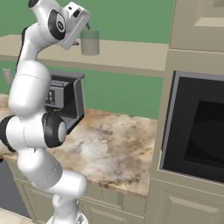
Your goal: There is a bowl on the dining counter. Grab a lemon wedge from the fridge and place it in the bowl. Then get the liquor bottle and glass cup from the cabinet and place them next to the bowl.
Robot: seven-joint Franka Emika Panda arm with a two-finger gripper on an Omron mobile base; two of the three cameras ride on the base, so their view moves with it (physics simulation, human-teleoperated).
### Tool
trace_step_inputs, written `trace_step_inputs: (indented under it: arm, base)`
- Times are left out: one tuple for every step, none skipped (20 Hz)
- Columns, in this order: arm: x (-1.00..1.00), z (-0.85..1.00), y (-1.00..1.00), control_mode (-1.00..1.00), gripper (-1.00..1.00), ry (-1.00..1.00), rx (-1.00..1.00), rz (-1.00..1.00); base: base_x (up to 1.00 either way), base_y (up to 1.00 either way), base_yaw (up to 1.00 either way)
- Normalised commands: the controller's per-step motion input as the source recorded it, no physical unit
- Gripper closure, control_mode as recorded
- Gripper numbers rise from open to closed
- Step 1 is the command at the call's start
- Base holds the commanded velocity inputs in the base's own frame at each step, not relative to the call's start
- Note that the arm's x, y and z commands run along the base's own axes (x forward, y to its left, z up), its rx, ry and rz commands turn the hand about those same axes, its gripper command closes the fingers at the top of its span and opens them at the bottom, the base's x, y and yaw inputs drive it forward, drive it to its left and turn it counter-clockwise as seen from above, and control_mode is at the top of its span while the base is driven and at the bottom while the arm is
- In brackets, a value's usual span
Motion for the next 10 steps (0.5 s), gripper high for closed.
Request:
trace_step_inputs:
  arm:
    - [0.15,-0.06,0.00,-1.00,-1.00,0.00,0.00,0.00]
    - [0.14,-0.06,0.00,-1.00,-1.00,0.00,0.00,0.00]
    - [0.13,-0.06,0.00,-1.00,-1.00,0.00,0.00,0.00]
    - [0.10,-0.07,0.00,-1.00,-1.00,0.00,0.00,0.00]
    - [0.10,-0.07,0.00,-1.00,-1.00,0.00,0.00,0.00]
    - [0.08,-0.08,0.00,-1.00,-1.00,0.00,0.00,0.00]
    - [0.02,-0.10,0.00,-1.00,-1.00,0.00,0.00,0.00]
    - [0.00,-0.11,0.00,-1.00,-1.00,0.00,0.00,0.00]
    - [0.00,-0.12,0.00,-1.00,-1.00,0.00,0.00,0.00]
    - [0.00,-0.13,0.00,-1.00,-1.00,0.00,0.00,0.00]
  base:
    - [0.00,0.00,0.00]
    - [0.00,0.00,0.00]
    - [0.00,0.00,0.00]
    - [0.00,0.00,0.00]
    - [0.00,0.00,0.00]
    - [0.00,0.00,0.00]
    - [0.00,0.00,0.00]
    - [0.00,0.00,0.00]
    - [0.00,0.00,0.00]
    - [0.00,0.00,0.00]
